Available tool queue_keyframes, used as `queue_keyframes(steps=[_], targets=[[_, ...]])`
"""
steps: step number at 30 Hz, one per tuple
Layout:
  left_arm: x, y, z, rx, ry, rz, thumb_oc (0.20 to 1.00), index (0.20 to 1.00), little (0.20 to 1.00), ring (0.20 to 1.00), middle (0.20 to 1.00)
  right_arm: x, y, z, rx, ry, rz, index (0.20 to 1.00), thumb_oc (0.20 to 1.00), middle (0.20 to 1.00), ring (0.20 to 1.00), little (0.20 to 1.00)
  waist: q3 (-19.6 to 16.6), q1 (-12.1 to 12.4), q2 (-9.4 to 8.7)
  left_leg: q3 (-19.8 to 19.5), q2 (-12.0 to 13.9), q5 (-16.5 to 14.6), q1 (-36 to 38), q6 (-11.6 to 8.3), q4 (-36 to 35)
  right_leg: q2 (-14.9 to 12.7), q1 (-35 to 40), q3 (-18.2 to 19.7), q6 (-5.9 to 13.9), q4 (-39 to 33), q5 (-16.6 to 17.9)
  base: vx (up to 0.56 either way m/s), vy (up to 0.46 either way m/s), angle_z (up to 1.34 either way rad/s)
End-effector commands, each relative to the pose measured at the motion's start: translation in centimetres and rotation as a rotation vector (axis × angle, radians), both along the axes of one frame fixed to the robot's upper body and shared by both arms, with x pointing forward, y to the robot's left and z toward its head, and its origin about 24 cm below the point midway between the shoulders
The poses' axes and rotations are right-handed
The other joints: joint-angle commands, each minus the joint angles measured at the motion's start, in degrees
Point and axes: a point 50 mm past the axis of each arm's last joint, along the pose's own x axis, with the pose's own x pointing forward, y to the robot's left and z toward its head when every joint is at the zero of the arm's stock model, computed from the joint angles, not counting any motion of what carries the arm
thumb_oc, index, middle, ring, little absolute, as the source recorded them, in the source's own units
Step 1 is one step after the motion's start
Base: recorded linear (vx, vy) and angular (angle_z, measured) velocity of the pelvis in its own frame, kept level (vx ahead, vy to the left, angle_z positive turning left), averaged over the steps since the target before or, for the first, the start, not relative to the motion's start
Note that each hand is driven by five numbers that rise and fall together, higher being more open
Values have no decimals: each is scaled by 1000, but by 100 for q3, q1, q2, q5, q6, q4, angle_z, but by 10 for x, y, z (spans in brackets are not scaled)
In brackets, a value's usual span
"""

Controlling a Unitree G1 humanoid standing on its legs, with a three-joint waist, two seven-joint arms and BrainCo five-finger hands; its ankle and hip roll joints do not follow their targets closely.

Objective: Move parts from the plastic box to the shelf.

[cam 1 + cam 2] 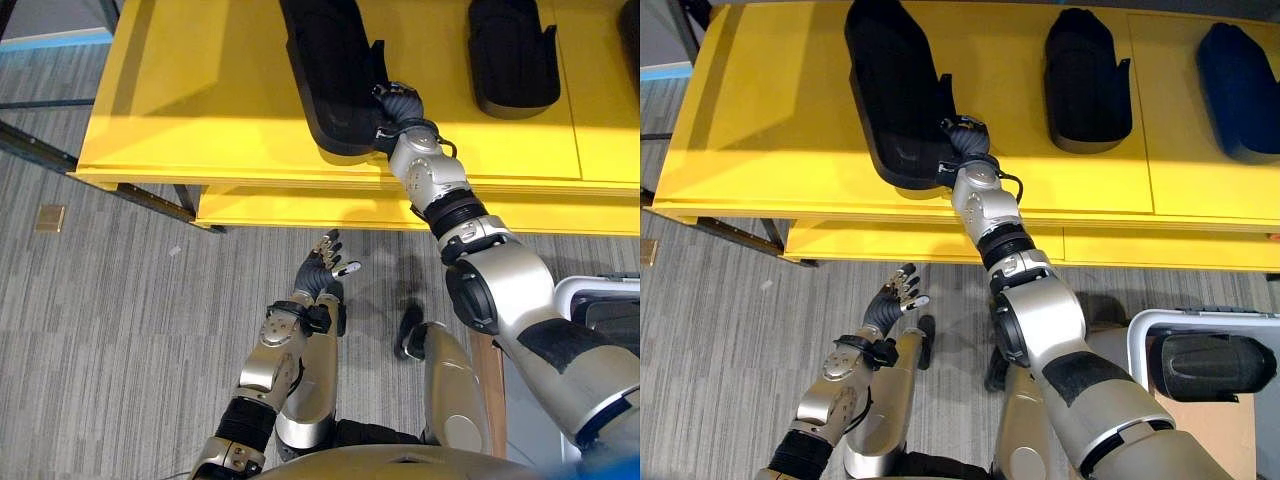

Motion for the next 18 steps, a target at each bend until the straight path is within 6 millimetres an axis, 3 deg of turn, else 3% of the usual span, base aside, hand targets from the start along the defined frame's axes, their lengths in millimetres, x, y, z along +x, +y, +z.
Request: queue_keyframes(steps=[1, 7, 18], targets=[[-5, -11, 17, -57, -85, -37, 1000, 1000, 1000, 1000, 1000, 0, -5, 57, 121, -186, -25, 200, 200, 200, 200, 200, -166, 27, 201, -109, 29, 1210, 433, -459, -280, -406, -39, 472, 505, -33, 1013, -34, 2, 2], [-8, -16, 16, -66, -74, -57, 1000, 1000, 1000, 1000, 1000, 6, -30, 60, 91, -161, -104, 200, 200, 200, 200, 200, -166, 22, 352, -161, 59, 1225, 433, -447, -264, -412, 6, 466, 574, -52, 1028, -10, 9, -10], [-6, -19, 15, -70, -73, -66, 1000, 1000, 1000, 1000, 1000, 10, -59, 71, 18, -161, -198, 200, 200, 200, 200, 200, -166, -8, 522, -241, 146, 1259, 486, -514, -361, -503, 122, 476, 645, -250, 1046, 9, 12, -1]])
